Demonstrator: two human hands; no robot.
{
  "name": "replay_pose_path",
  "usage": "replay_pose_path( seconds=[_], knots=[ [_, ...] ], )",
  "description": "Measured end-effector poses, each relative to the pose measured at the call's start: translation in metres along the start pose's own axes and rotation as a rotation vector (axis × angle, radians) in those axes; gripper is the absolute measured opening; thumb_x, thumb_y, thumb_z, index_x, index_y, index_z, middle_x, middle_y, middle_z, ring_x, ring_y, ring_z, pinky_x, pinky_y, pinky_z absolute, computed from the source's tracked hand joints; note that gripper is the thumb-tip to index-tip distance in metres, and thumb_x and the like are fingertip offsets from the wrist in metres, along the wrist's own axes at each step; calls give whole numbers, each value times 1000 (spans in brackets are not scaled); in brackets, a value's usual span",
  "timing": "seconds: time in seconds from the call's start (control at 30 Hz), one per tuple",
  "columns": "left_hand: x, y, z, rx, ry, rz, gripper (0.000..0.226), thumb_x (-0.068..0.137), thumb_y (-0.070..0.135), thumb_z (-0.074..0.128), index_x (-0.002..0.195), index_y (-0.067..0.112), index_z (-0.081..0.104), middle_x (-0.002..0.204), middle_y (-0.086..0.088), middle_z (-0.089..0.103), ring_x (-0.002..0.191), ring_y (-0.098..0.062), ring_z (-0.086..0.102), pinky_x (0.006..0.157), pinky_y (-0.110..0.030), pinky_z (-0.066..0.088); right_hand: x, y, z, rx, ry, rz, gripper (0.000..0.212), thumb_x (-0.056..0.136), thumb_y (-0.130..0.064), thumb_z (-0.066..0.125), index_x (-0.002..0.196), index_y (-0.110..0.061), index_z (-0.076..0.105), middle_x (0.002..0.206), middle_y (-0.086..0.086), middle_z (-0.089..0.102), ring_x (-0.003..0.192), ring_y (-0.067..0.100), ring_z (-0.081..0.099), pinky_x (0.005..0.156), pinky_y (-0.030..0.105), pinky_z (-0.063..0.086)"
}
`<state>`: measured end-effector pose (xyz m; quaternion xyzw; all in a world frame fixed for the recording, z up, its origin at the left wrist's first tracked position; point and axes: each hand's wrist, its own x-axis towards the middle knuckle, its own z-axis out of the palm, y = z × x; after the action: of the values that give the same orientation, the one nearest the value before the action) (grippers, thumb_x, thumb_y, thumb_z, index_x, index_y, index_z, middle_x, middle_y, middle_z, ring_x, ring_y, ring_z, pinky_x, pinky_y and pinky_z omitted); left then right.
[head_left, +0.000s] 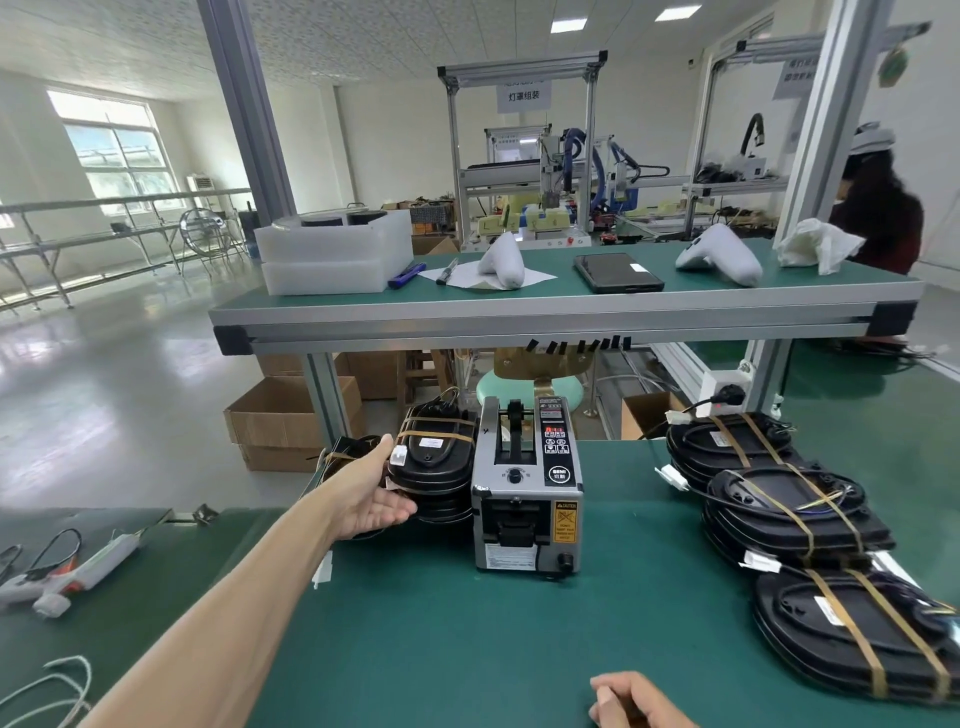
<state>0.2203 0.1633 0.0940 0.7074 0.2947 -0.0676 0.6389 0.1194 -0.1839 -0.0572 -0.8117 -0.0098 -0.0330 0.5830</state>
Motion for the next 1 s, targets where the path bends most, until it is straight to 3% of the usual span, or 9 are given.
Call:
replay_pose_path(
  seconds=[0.1, 0.2, 0.33, 0.4, 0.5, 0.6, 0.67, 0.8, 1.0],
  knots=[
    [-10, -2, 4, -6, 65, 45, 76, 105, 72, 31, 144, 11, 55, 77, -24, 75, 54, -24, 69, 44, -24, 57, -2, 0, 4, -37, 63, -37, 32, 83, -5, 73, 74, -36, 76, 61, -10, 71, 50, 12, 64, 52, 13, 47],
    [-25, -9, 6, -15, 296, 230, 64, 110, 61, 34, 152, 14, 48, 75, -20, 76, 54, -23, 69, 48, -27, 56, -3, -2, 3, -44, 89, -55, 32, 83, -11, 74, 83, -42, 74, 62, -13, 70, 50, 10, 63, 52, 13, 48],
    [-58, -58, 19, -88, 512, 603, 32, 114, 32, 44, 121, 14, 69, 62, -10, 67, 47, -18, 63, 46, -29, 51, -5, -11, 0, -54, 132, -81, 34, 77, -5, 79, 77, -39, 74, 56, -12, 67, 45, 9, 58, 50, 11, 45],
    [-78, -99, 34, -59, 477, 634, 31, 113, 22, 49, 101, 12, 76, 58, -12, 65, 43, -19, 60, 40, -22, 46, -5, -11, -4, -41, 127, -79, 40, 77, -1, 79, 64, -37, 73, 55, -12, 67, 41, 4, 50, 48, 11, 41],
    [-111, -157, 67, 6, 364, 623, 42, 106, 15, 64, 65, 16, 76, 47, -15, 58, 35, -18, 52, 37, -18, 40, -8, -16, -13, -62, 37, -71, 32, 83, -7, 77, 68, -35, 73, 61, -14, 70, 44, 1, 49, 51, 11, 42],
    [-131, -190, 97, 165, 275, 662, 38, 78, 37, 71, 43, 24, 63, 43, -14, 55, 37, -9, 50, 49, -12, 42, -10, -19, -18, -93, -20, -39, 22, 88, -18, 72, 76, -36, 73, 71, -17, 73, 57, 3, 61, 62, 12, 48],
    [-131, -201, 107, 172, 269, 657, 35, 59, 41, 66, 40, 13, 55, 43, -11, 55, 43, -10, 55, 61, -17, 45, -10, -19, -18, -94, -29, -36, 19, 89, -21, 70, 79, -37, 73, 74, -16, 73, 60, 4, 62, 64, 12, 48],
    [-128, -204, 113, 133, 350, 710, 32, 73, 20, 59, 46, 2, 59, 42, -3, 59, 53, -19, 60, 53, -12, 43, -13, -19, -20, -78, -48, -57, 15, 92, -22, 66, 84, -32, 73, 79, -12, 73, 60, 3, 57, 64, 14, 46],
    [-125, -217, 109, 187, 450, 777, 32, 82, 30, 63, 51, 22, 64, 39, 1, 53, 33, -4, 46, 42, -13, 40, -12, -17, -32, 22, -116, -8, 15, 96, -18, 65, 94, -30, 74, 86, -12, 77, 73, 4, 67, 77, 20, 53]
  ],
)
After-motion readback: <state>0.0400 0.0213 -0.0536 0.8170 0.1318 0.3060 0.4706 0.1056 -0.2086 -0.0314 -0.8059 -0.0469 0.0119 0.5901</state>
